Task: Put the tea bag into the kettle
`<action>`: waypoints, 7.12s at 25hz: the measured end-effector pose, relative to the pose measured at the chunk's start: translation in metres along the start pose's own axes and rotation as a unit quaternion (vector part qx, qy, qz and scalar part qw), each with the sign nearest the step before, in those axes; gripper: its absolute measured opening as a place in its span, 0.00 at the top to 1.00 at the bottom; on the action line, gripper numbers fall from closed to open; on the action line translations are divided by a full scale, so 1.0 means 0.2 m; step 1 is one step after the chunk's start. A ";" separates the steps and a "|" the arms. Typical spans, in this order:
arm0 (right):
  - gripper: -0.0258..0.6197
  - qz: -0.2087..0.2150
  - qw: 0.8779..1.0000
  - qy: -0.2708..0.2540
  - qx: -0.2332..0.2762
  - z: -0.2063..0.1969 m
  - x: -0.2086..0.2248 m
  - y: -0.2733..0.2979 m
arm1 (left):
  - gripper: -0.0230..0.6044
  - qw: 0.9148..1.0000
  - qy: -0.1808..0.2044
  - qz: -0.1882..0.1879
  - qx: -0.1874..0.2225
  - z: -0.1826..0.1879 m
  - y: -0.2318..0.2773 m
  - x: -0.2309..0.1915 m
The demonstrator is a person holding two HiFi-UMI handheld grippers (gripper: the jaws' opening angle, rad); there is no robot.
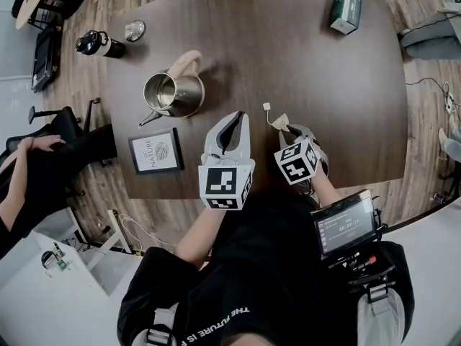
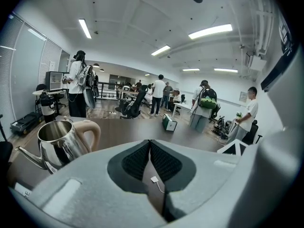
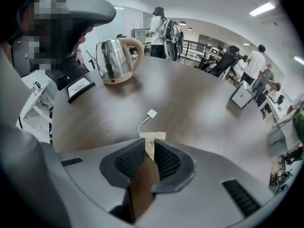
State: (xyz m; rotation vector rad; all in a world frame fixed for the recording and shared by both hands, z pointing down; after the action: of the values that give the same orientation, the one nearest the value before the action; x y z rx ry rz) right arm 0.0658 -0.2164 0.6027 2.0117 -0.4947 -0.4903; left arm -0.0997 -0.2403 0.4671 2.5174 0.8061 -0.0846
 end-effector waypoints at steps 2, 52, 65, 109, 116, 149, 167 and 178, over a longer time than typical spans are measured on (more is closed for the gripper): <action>0.88 -0.005 1.000 0.002 -0.003 0.00 0.00 0.01 | 0.94 1.000 0.000 0.000 0.001 0.00 -0.01 -0.01; 0.95 -0.028 0.991 -0.015 0.127 0.14 0.05 -0.31 | 0.94 0.992 0.020 0.100 0.071 -0.05 -0.49 0.07; 0.95 -0.006 0.980 -0.028 0.196 0.41 0.08 -0.47 | 0.94 0.985 0.013 0.140 0.095 -0.04 -0.63 0.05; 0.95 0.072 0.955 -0.031 0.284 0.99 -0.14 -0.65 | 0.94 0.963 -0.021 0.238 0.122 -0.12 -0.97 -0.07; 0.95 0.094 0.950 -0.056 0.293 1.08 -0.28 -0.66 | 0.94 0.958 -0.030 0.255 0.127 -0.13 -1.03 -0.12; 0.95 0.128 0.941 -0.079 0.305 1.24 -0.41 -0.62 | 0.94 0.960 -0.051 0.252 0.113 -0.15 -0.96 -0.28; 0.95 0.128 0.946 -0.088 0.283 1.42 -0.57 -0.41 | 0.94 0.963 -0.075 0.240 0.093 -0.19 -0.94 -0.53; 0.95 0.142 0.955 -0.086 0.246 1.43 -0.64 -0.22 | 0.94 0.967 -0.089 0.226 0.076 -0.22 -0.86 -0.66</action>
State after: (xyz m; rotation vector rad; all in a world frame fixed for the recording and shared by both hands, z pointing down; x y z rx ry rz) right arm -0.1858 -0.3347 0.4519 2.3232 -1.0855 -0.3901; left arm -0.3084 -0.1680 0.4584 2.7243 0.1467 -0.2216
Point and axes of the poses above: the fingertips, and each gripper's own axes: y forward along the fingers, x to its right, z out of its top, the point moved 9 cm from there along -y, backward along the fingers, and after that the axes turned 8 degrees about -z, right-handed, at the moved point
